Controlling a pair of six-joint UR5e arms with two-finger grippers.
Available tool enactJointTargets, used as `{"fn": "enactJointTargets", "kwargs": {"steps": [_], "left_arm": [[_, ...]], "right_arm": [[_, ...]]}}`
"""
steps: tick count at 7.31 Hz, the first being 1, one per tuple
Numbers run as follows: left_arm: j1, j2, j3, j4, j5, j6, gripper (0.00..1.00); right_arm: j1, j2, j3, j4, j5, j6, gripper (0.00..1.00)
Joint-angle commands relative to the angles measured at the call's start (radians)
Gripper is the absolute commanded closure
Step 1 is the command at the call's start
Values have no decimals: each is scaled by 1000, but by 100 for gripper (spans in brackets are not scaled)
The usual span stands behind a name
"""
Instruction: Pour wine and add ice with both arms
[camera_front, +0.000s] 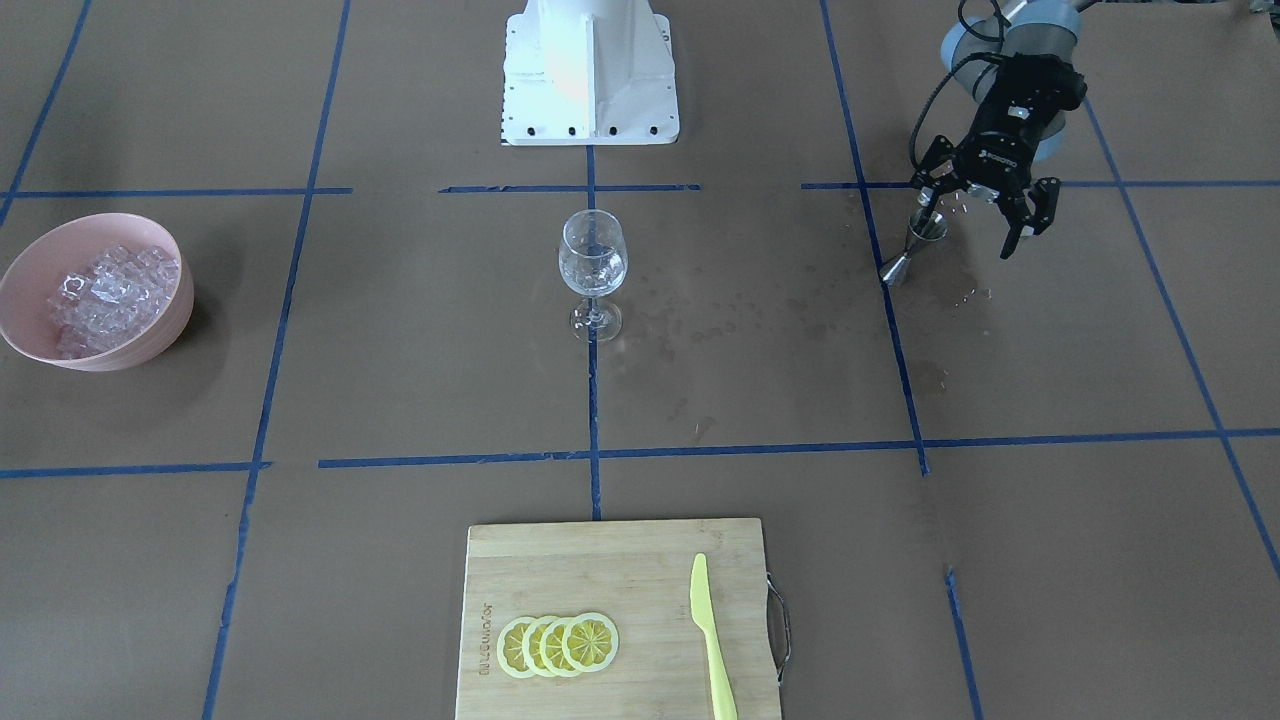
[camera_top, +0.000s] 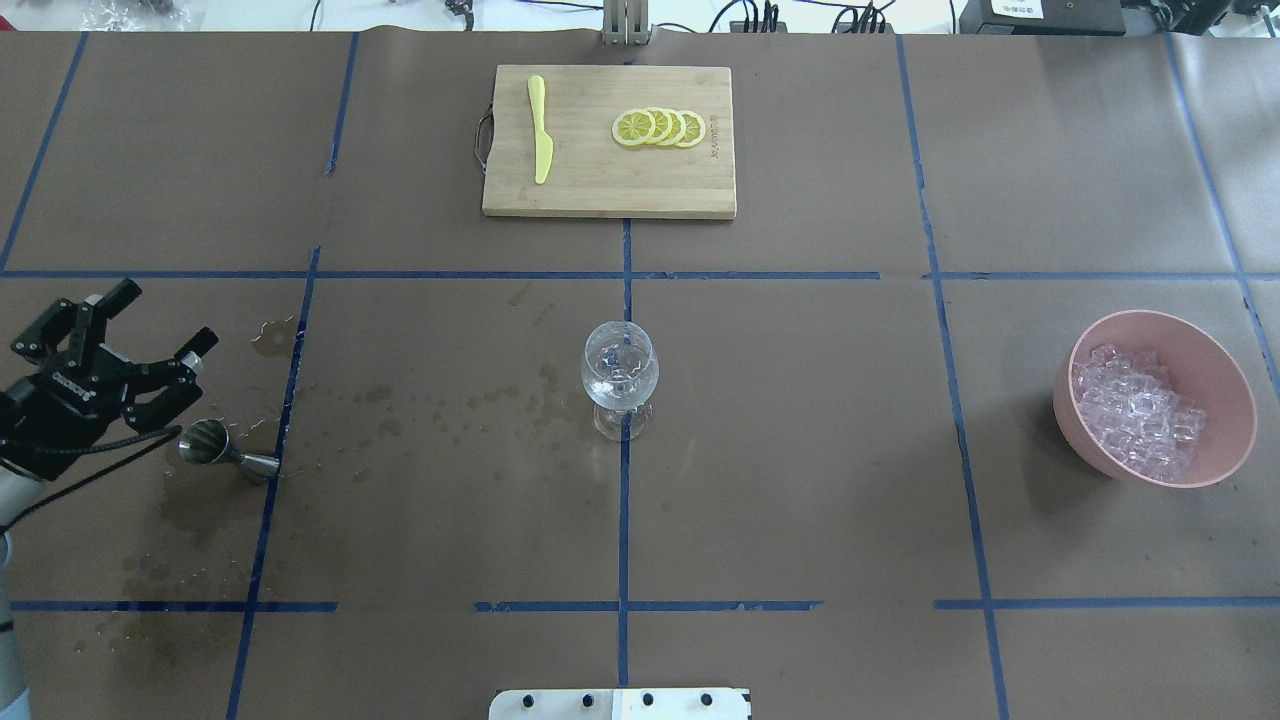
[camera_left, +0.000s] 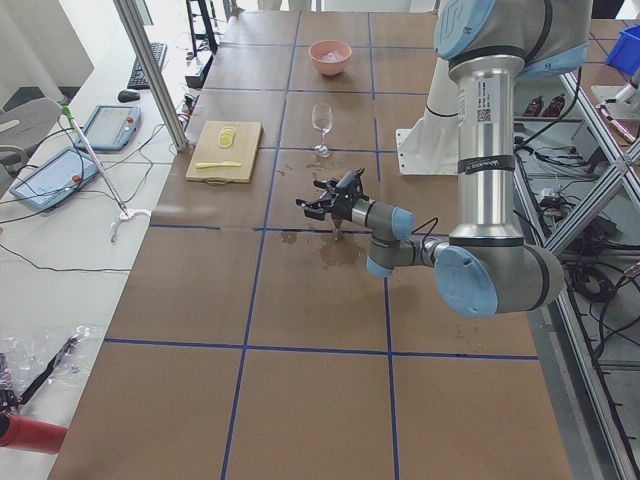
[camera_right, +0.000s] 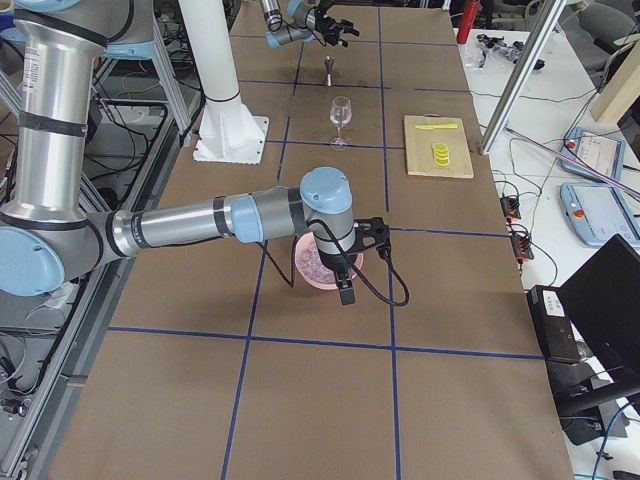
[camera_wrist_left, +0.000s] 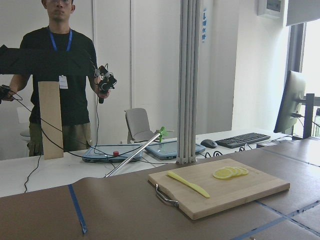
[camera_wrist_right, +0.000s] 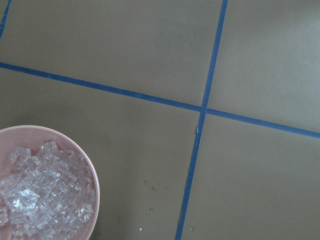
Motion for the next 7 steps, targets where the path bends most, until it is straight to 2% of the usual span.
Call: {"fn": "enactJointTargets", "kwargs": {"steps": [1, 2, 3, 5, 6, 7], "left_arm": [[-319, -16, -3, 216, -394, 1, 0], [-476, -40, -3, 334, -589, 6, 0], [-605, -80, -3, 462, -740, 88, 0], [-815, -146, -34, 798, -984, 257, 0], [-920, -164, -39, 928, -1087, 365, 0], [-1006, -177, -46, 1084, -1123, 415, 0]], "right_arm": [[0, 1, 1, 0, 0, -1, 0], [0, 1, -1, 0, 0, -1, 0], [0, 2, -1, 0, 0, -1, 0], [0, 2, 1, 0, 0, -1, 0], [0, 1, -1, 1, 0, -1, 0], [0, 1, -2, 2, 0, -2, 0]]}}
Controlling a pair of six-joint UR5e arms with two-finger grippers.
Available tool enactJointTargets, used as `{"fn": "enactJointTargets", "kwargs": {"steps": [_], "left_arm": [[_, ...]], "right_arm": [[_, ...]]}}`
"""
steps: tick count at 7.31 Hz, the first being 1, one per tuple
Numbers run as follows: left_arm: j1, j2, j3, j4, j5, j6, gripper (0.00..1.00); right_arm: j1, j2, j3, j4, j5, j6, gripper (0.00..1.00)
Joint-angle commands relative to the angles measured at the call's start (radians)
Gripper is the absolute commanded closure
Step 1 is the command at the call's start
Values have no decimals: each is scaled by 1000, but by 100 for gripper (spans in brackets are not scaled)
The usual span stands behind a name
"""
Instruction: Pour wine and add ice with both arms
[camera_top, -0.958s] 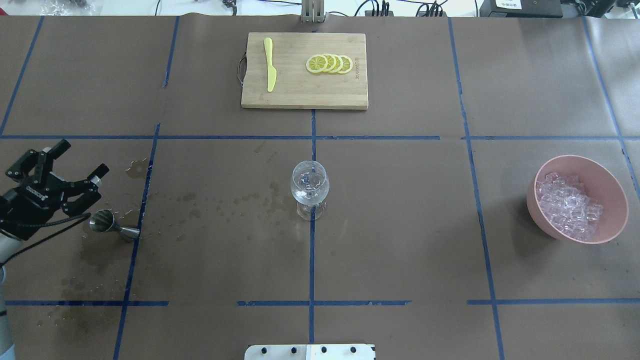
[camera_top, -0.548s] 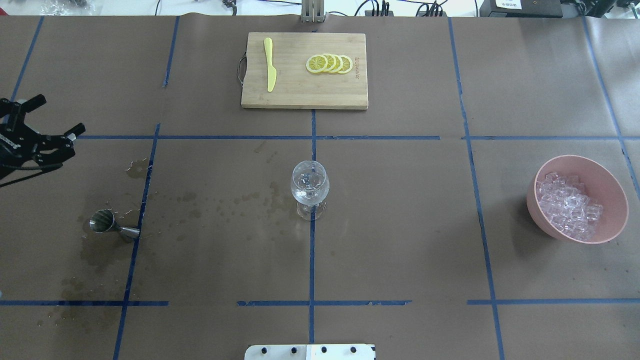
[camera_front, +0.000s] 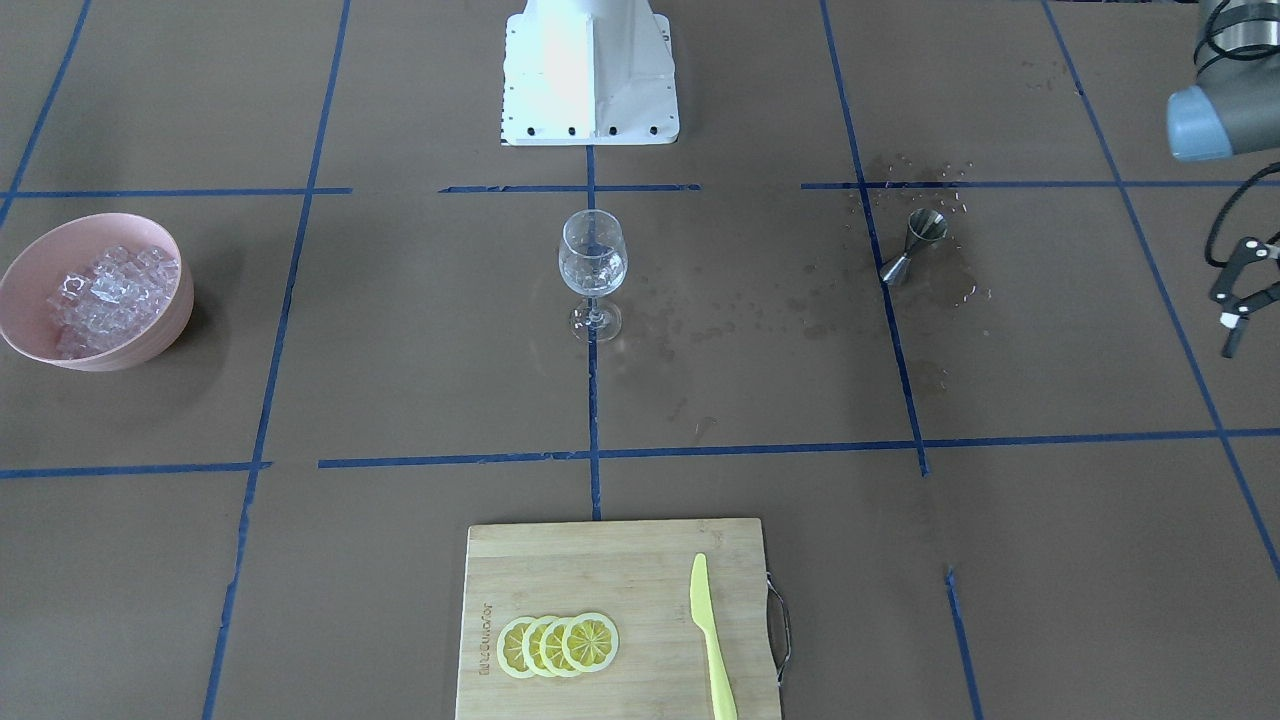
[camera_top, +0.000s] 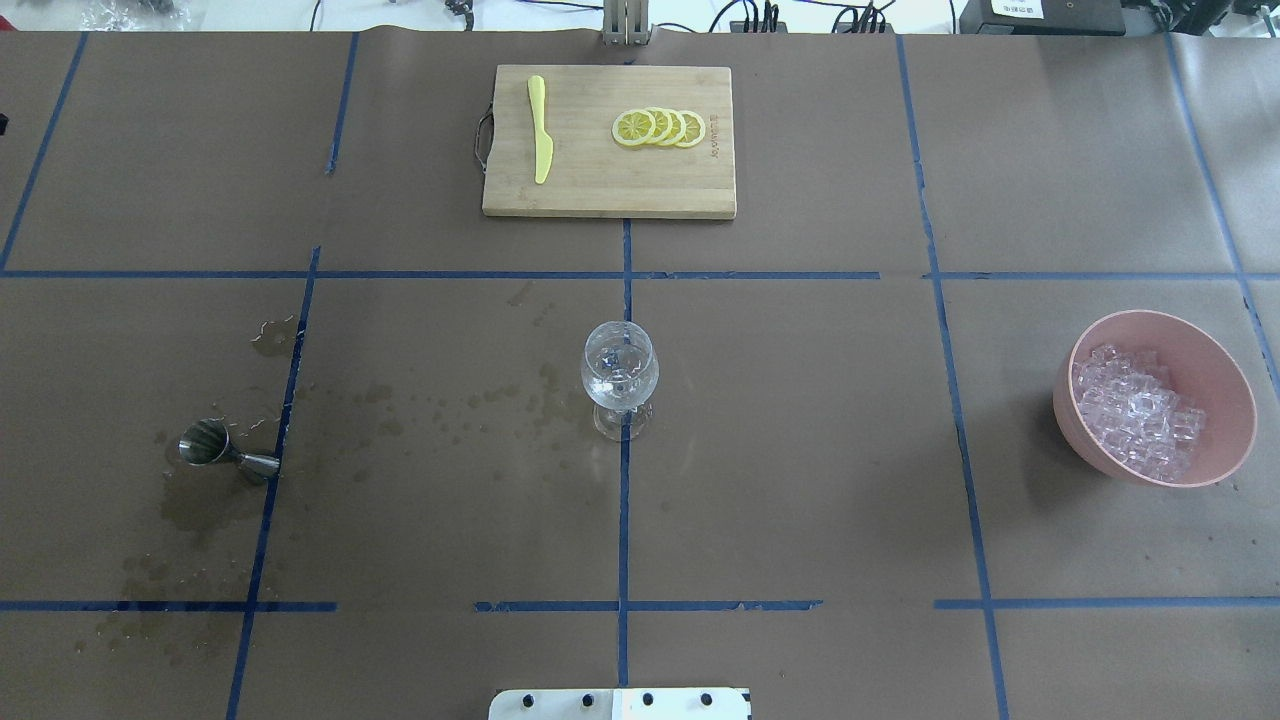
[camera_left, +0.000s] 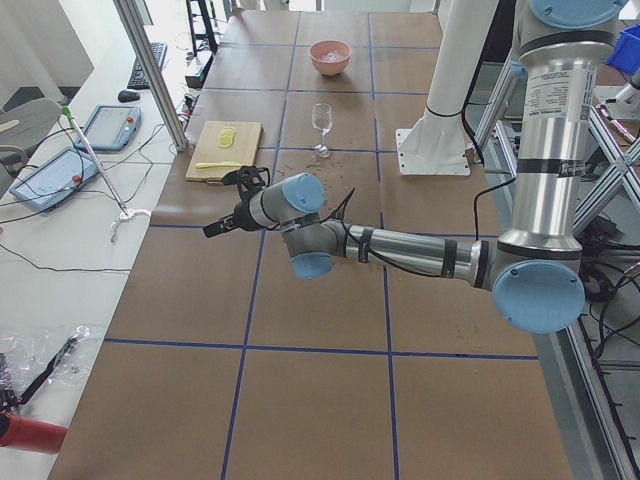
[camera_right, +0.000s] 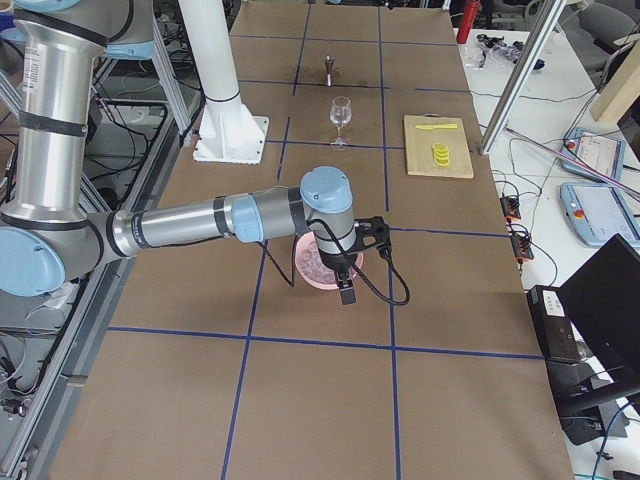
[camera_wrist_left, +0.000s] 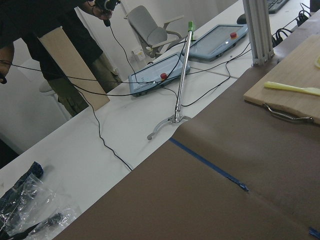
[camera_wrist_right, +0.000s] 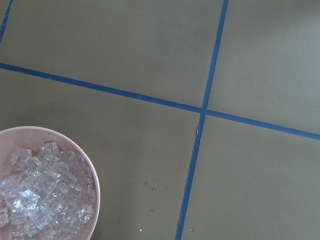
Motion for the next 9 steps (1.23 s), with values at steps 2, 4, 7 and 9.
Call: {"fn": "enactJointTargets", "kwargs": {"steps": [2, 4, 7, 9], "left_arm": [[-186, -32, -15, 477, -76, 88, 0], [-205, -37, -17, 753, -73, 97, 0], [-211, -20, -14, 1096, -104, 198, 0], [-228, 111, -20, 1120, -408, 203, 0]], "right_arm": [[0, -2, -2, 0, 0, -1, 0], [0, -4, -2, 0, 0, -1, 0], [0, -4, -9, 11, 0, -1, 0], [0, -4, -8, 11, 2, 0, 0]]}}
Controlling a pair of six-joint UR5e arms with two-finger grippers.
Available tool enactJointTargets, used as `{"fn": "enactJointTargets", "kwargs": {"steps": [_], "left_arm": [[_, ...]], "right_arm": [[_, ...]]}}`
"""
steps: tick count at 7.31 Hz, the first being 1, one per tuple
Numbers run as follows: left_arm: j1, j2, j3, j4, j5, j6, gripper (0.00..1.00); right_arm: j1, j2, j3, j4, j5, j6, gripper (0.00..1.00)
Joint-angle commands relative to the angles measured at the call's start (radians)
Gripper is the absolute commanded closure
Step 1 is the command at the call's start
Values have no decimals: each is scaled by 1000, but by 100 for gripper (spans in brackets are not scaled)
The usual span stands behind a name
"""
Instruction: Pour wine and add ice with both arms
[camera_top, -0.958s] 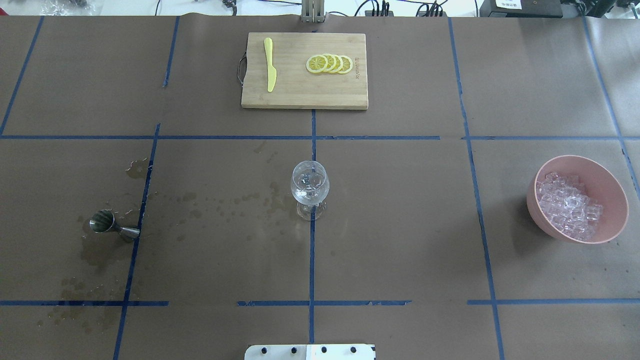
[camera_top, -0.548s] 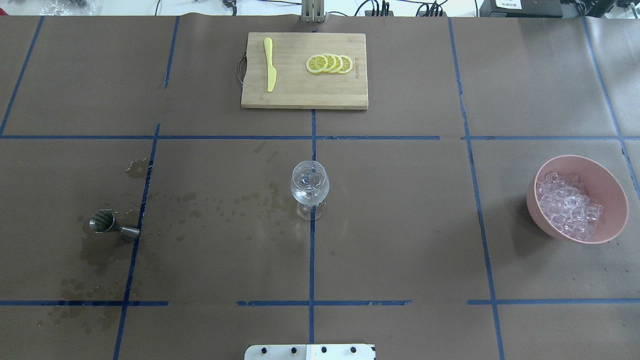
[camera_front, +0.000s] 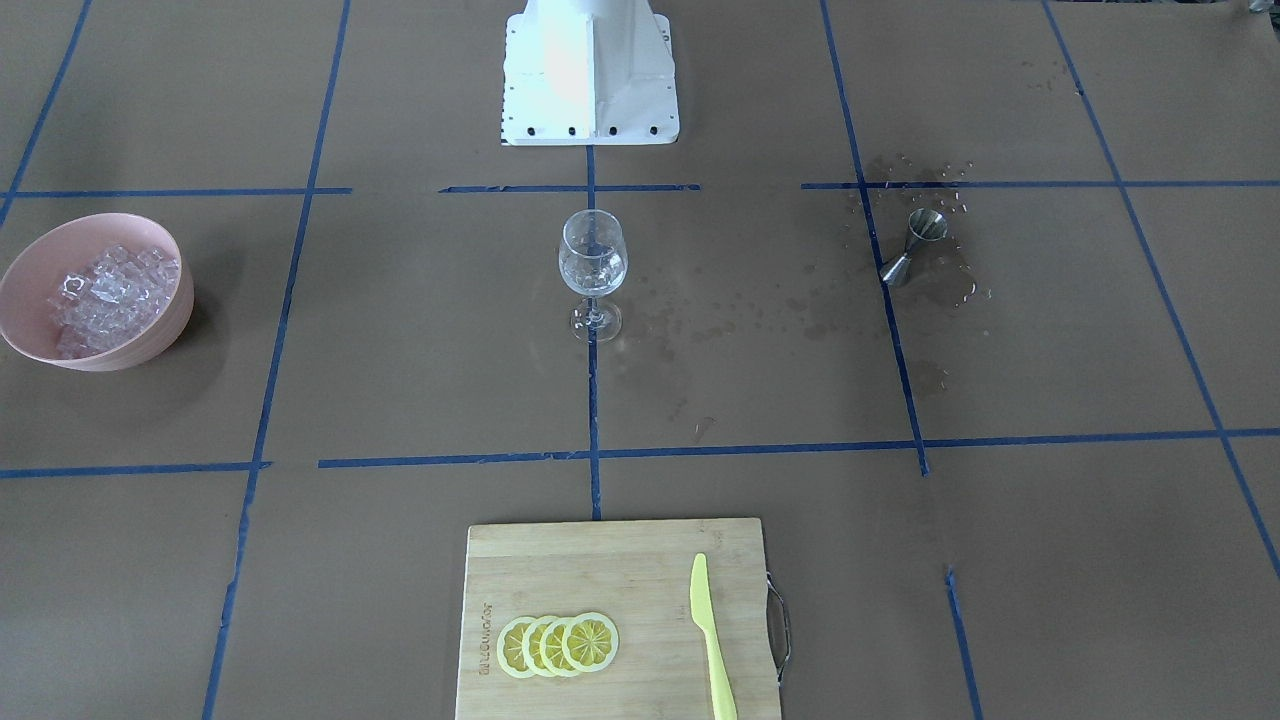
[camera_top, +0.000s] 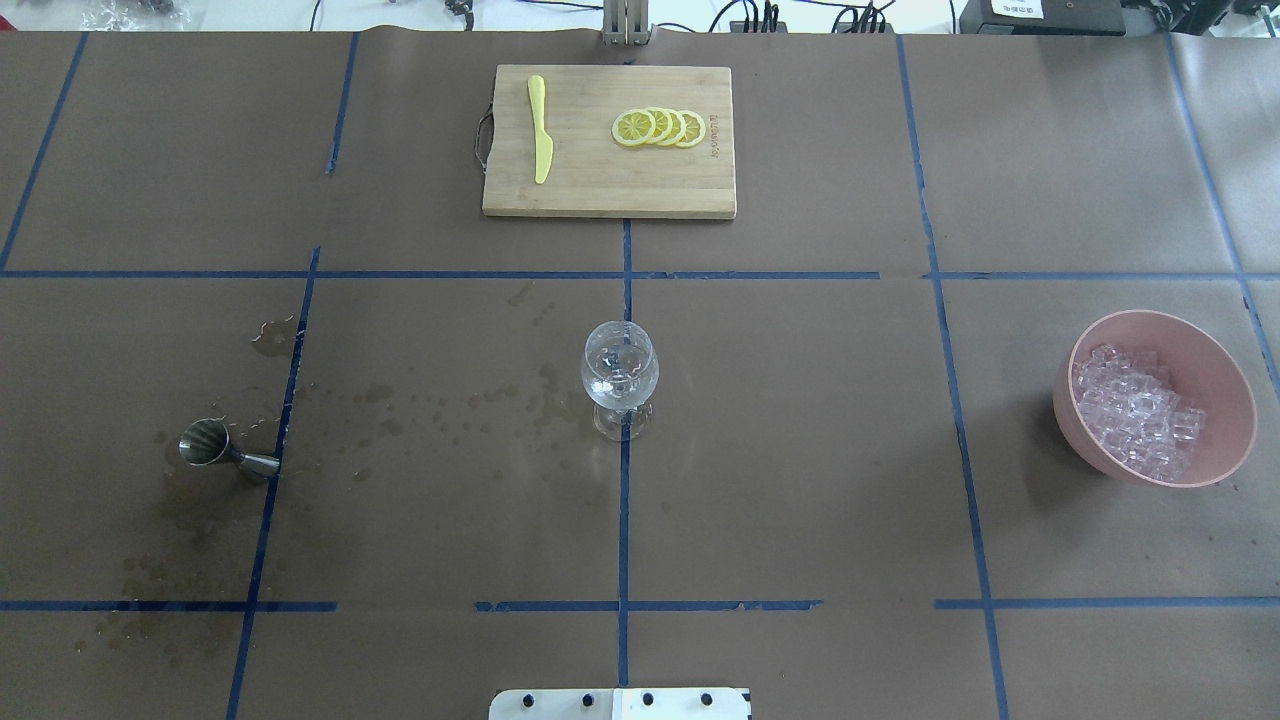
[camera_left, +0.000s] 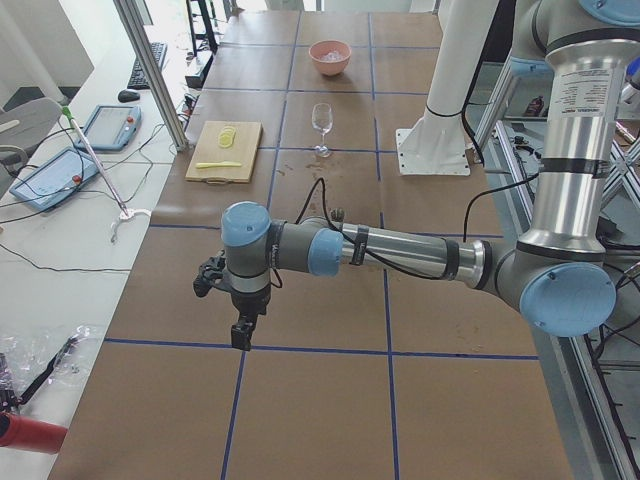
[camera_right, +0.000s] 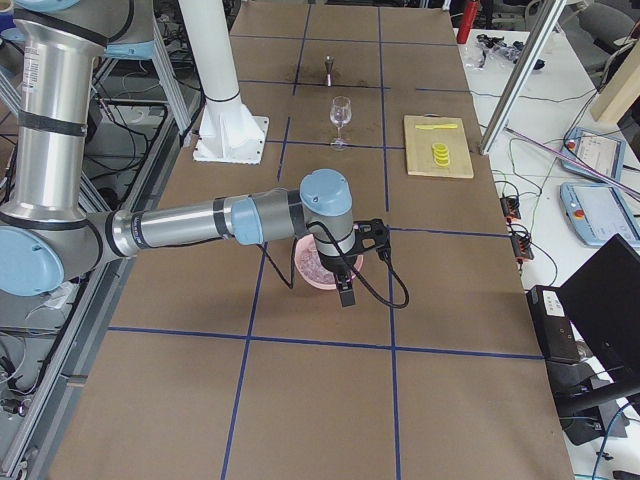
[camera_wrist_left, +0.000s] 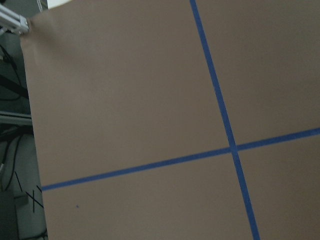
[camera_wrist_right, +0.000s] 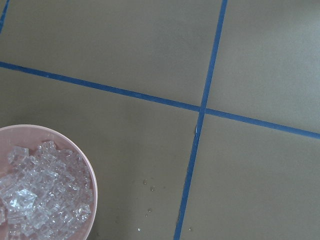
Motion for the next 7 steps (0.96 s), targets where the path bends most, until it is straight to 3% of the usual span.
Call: {"fn": "enactJointTargets", "kwargs": {"steps": [1, 3, 5, 7], "left_arm": [[-30, 132, -28, -53, -165, 15, 0], [-30, 163, -31, -172, -159, 15, 0], [-32, 147, -34, -174, -131, 9, 0], [-32, 142, -48, -175, -131, 7, 0]], "right_arm": [[0, 2, 11, 0, 1, 23, 0], [-20, 3, 104, 37, 8, 256, 0], [-182, 3, 141, 153, -1, 532, 0], [-344, -29, 134, 313, -99, 708, 0]]}}
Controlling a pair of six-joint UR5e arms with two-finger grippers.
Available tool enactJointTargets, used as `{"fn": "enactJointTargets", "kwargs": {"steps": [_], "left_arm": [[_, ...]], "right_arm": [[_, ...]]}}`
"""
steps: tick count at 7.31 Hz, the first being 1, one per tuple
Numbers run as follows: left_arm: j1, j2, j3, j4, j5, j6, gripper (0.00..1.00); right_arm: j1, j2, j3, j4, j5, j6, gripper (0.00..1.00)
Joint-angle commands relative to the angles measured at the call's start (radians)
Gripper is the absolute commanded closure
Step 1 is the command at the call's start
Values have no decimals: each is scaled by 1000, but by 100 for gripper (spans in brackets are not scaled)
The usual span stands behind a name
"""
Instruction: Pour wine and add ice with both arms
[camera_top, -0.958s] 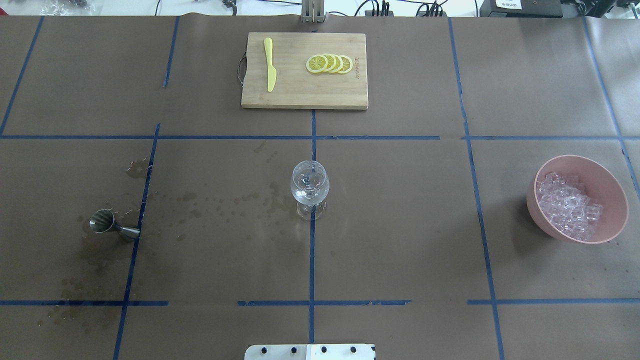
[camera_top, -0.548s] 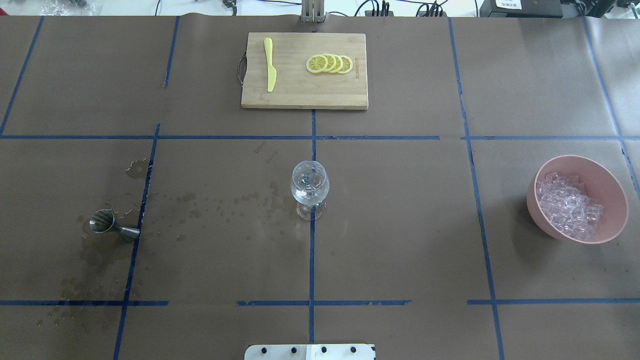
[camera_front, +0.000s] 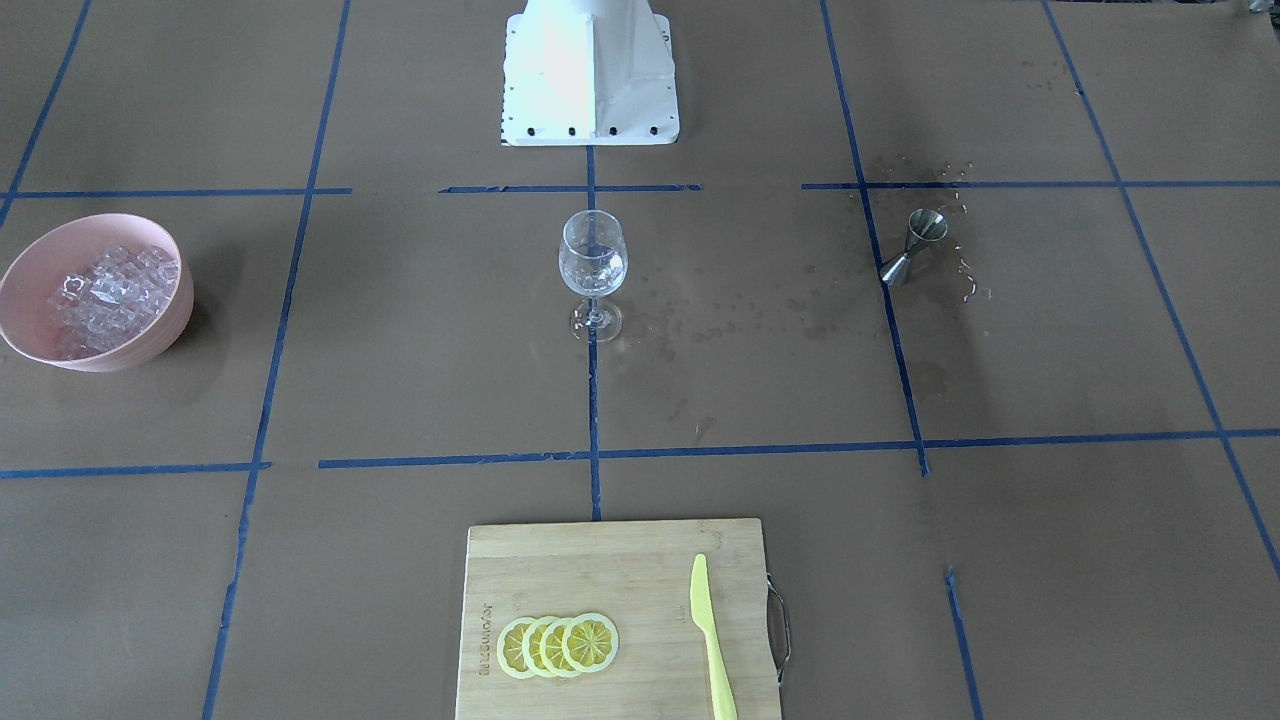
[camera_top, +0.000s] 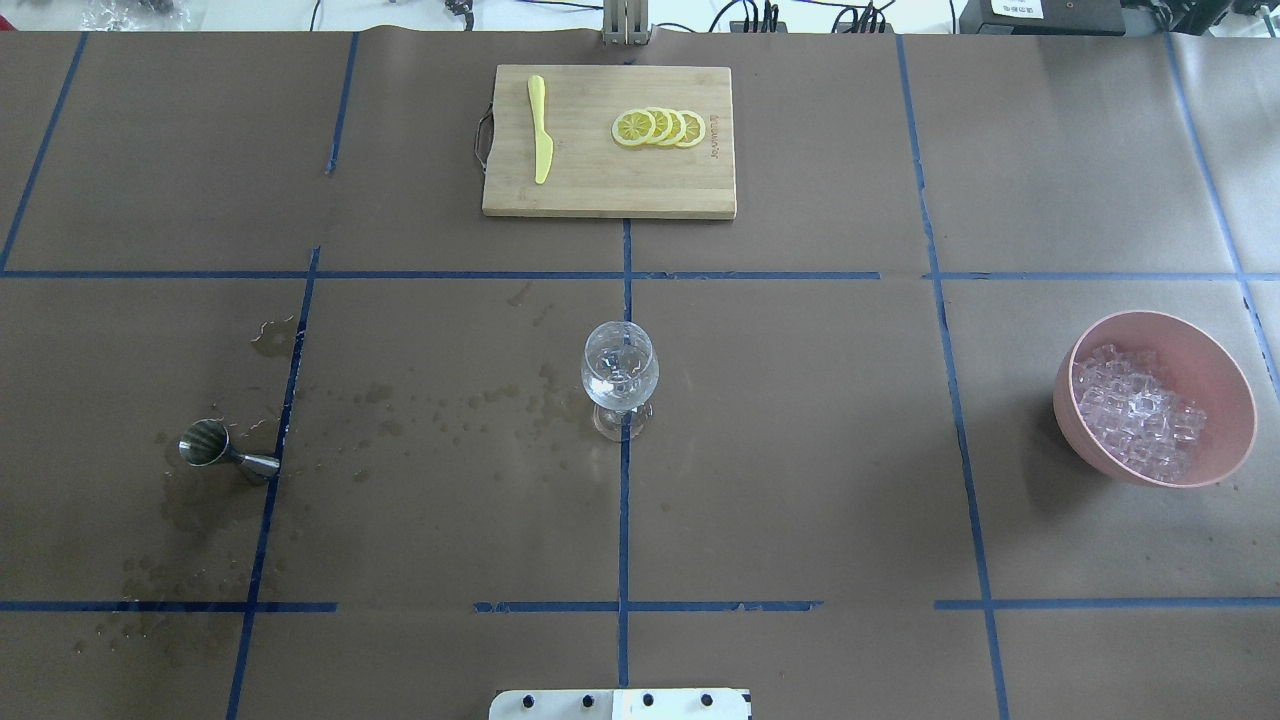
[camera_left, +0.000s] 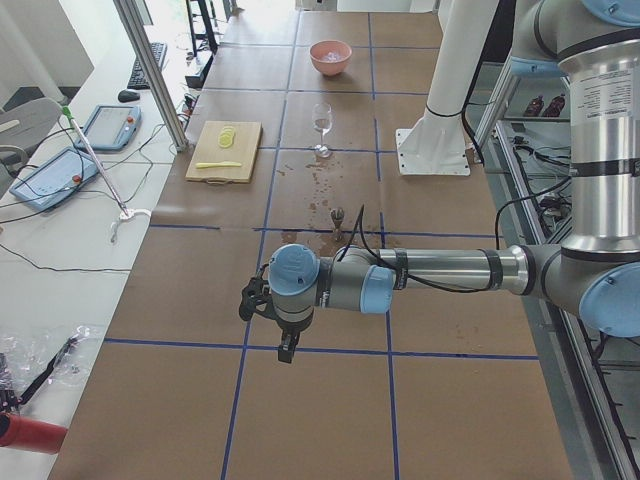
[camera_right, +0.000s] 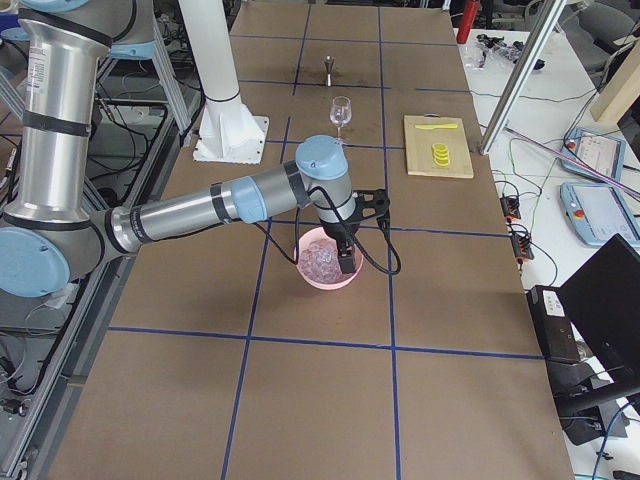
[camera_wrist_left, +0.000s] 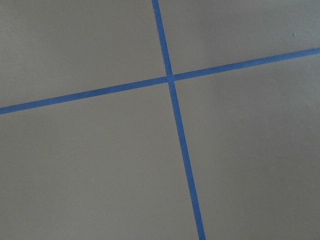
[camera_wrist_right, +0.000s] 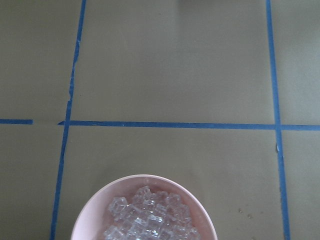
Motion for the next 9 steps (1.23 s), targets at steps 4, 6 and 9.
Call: {"fn": "enactJointTargets", "kwargs": {"steps": [4, 6, 9], "left_arm": [[0, -3, -28, -21, 3, -3, 0], [0, -3, -27, -32, 3, -3, 0], [1, -3, -27, -32, 3, -3, 0]], "right_arm": [[-301, -76, -159, 389, -178, 153, 0], [-379, -83, -170, 395, -254, 219, 8], [-430, -83, -170, 395, -290, 244, 33]]}}
